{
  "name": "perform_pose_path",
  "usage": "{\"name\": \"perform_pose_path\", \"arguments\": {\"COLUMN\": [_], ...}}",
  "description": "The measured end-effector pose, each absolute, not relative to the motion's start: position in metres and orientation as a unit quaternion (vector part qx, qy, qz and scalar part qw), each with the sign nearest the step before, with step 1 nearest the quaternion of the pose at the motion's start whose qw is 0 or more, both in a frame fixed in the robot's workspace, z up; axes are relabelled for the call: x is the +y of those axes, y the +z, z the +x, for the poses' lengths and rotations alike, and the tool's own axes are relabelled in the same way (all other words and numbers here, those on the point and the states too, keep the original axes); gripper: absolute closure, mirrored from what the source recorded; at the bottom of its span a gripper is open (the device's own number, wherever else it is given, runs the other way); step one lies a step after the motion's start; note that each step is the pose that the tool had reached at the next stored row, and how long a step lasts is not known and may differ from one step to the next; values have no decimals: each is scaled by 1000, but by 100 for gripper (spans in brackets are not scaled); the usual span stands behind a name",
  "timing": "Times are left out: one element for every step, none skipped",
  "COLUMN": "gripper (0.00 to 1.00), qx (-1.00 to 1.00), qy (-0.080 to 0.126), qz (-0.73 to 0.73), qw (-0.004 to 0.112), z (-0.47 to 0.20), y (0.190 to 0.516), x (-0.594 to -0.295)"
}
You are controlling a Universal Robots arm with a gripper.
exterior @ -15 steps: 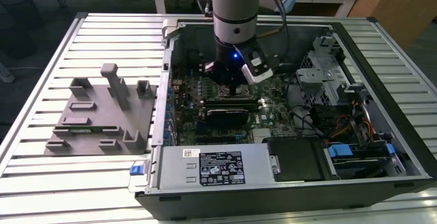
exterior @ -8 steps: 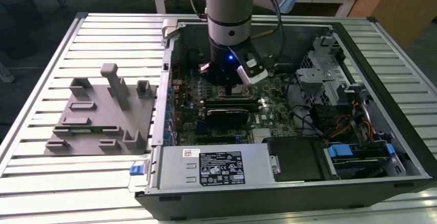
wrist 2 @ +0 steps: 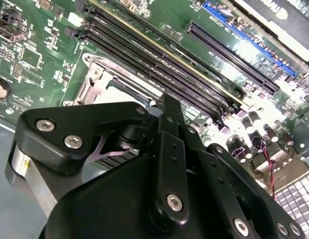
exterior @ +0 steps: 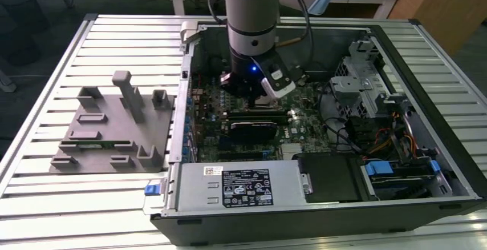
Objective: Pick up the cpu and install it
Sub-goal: 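Install the second cpu locking lever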
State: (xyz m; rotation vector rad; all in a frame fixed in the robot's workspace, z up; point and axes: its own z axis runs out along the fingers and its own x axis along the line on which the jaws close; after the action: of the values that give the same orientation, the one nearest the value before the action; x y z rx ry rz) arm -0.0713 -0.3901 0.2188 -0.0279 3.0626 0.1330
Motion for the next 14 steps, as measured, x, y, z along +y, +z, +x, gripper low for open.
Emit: {"name": "perform_pose_path", "arguments": {"gripper": [89, 89, 89, 89, 89, 89, 89, 89, 89, 89, 89, 89, 89, 89], "qx": [998, 998, 998, 998, 998, 998, 998, 998, 998, 998, 998, 997, 997, 997], "qy": [44, 46, 47, 48, 49, 49, 50, 52, 53, 55, 57, 59, 60, 60], "qz": [-10, -10, -11, -12, -12, -12, -13, -13, -13, -13, -13, -14, -14, -14], "qw": [38, 38, 38, 38, 38, 38, 38, 38, 38, 38, 38, 38, 38, 38], "z": [-72, -73, -73, -74, -74, -75, -75, -76, -76, -76, -77, -77, -77, -77], "y": [218, 217, 216, 216, 215, 214, 214, 213, 213, 213, 212, 212, 212, 212], "x": [-391, -391, -392, -393, -393, -394, -395, -395, -396, -397, -399, -399, -400, -400]}}
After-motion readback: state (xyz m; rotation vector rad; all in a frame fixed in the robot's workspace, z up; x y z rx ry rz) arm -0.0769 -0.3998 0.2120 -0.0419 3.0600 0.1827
